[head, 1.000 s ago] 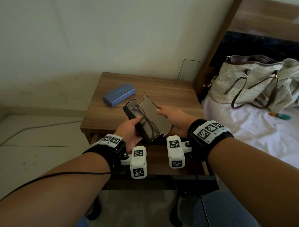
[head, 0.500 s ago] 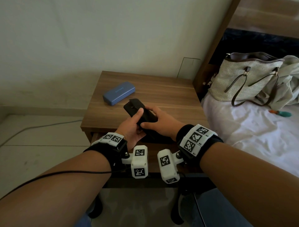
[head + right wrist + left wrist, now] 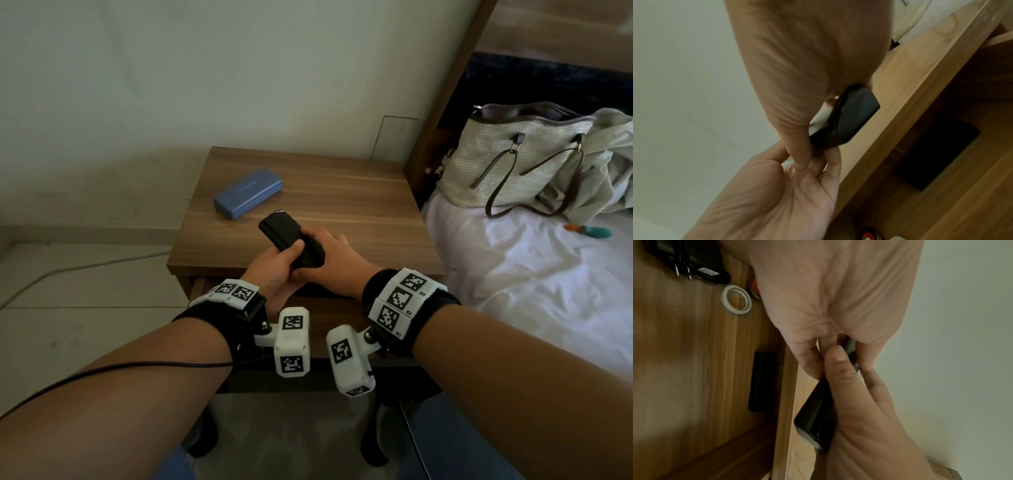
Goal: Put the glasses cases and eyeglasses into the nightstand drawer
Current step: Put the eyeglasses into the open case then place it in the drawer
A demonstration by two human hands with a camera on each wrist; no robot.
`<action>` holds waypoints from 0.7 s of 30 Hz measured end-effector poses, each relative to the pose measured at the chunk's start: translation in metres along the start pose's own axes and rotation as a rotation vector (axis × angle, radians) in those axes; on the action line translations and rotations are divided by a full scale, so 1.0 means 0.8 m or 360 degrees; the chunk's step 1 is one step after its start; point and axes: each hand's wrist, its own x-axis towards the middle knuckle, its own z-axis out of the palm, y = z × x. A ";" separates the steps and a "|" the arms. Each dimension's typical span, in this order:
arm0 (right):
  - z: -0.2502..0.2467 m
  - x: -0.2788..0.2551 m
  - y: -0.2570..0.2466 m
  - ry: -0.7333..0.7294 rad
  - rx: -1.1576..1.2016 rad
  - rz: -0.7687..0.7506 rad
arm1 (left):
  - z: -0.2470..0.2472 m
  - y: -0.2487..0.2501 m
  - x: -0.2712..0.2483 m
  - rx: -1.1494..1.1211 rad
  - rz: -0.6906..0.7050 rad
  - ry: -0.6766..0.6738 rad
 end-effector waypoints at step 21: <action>-0.031 -0.044 0.019 -0.0418 -0.0026 0.0171 | -0.021 0.011 -0.032 0.0558 -0.0274 0.0546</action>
